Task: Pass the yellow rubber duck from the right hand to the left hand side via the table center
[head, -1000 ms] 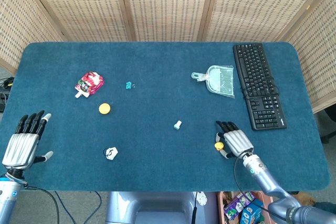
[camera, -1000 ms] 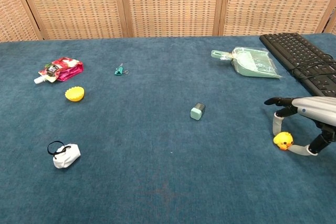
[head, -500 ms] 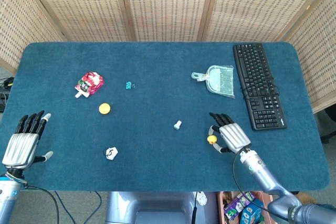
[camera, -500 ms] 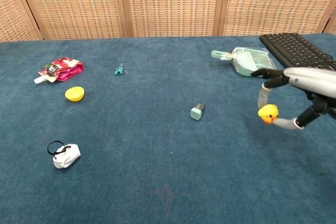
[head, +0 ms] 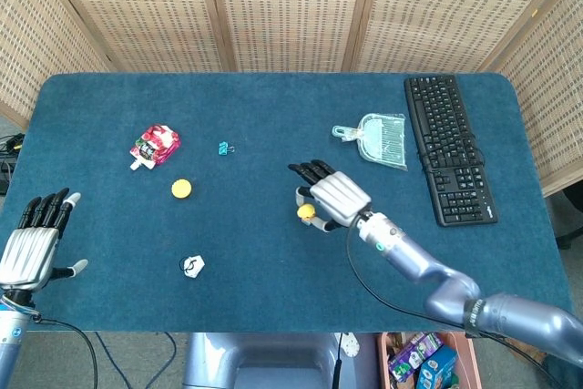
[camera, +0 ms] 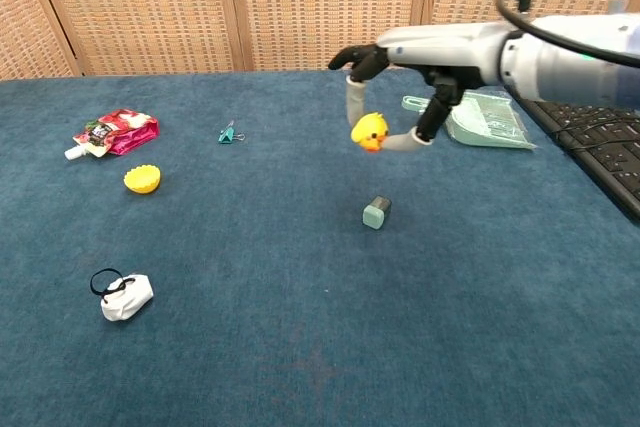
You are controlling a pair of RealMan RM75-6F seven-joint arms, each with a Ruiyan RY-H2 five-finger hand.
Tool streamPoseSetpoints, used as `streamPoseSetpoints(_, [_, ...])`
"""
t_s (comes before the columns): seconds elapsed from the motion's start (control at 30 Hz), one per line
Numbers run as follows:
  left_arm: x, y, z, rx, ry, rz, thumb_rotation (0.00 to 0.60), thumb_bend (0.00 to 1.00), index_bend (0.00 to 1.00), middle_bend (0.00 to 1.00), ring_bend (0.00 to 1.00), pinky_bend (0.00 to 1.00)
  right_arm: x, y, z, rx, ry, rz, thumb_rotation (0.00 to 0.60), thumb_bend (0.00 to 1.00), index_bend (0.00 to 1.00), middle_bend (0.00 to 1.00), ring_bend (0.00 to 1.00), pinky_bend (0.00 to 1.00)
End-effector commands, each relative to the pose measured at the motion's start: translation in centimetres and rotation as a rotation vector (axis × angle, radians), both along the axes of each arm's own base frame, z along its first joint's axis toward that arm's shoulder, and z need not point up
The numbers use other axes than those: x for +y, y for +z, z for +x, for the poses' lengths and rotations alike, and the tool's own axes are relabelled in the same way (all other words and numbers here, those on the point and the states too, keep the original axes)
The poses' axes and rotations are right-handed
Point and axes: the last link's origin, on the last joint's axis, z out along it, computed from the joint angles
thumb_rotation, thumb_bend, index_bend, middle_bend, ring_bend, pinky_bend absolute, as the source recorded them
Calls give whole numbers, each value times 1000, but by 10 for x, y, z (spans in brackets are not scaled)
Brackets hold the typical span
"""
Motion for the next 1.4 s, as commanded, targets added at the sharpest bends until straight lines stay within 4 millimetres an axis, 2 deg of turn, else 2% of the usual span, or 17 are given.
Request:
streamPoseSetpoints(0.03, [1,3,-1,-16,8,1,600,0,0,0,0,0,-18,-29,29,50,23,16,600,437,496,0,0,0])
streamPoseSetpoints(0.13, [2,7,-3,-33,19,-1,600,0,0,0,0,0,-25,-53,35,89,12,20,600,438,496,0,0,0])
streamPoseSetpoints(0.4, [7,10,-7,-61,34,-33,600,0,0,0,0,0,-28,-100,41,132,-53,43,600,439,496,0,0,0])
streamPoseSetpoints(0.63, [10,13,-9,-74,42,-29,600,0,0,0,0,0,-28,-121,41,185,-65,31,600,436,496,0,0,0])
streamPoseSetpoints(0.8, [10,14,-9,-81,43,-30,600,0,0,0,0,0,-31,-125,35,222,-85,23,600,265,432,0,0,0])
streamPoseSetpoints(0.9, [10,15,-9,-82,43,-33,600,0,0,0,0,0,-32,-126,32,241,-88,15,600,200,343,0,0,0])
streamPoseSetpoints(1.03, [10,15,-10,-83,42,-33,600,0,0,0,0,0,-32,-122,33,243,-84,0,600,185,253,0,0,0])
streamPoseSetpoints(1.27, [10,15,-9,-84,34,-28,600,0,0,0,0,0,-31,-96,31,233,-58,-48,600,185,217,0,0,0])
streamPoseSetpoints(1.4, [11,14,-10,-82,27,-23,600,0,0,0,0,0,-26,-43,12,168,-77,-134,600,184,202,0,0,0])
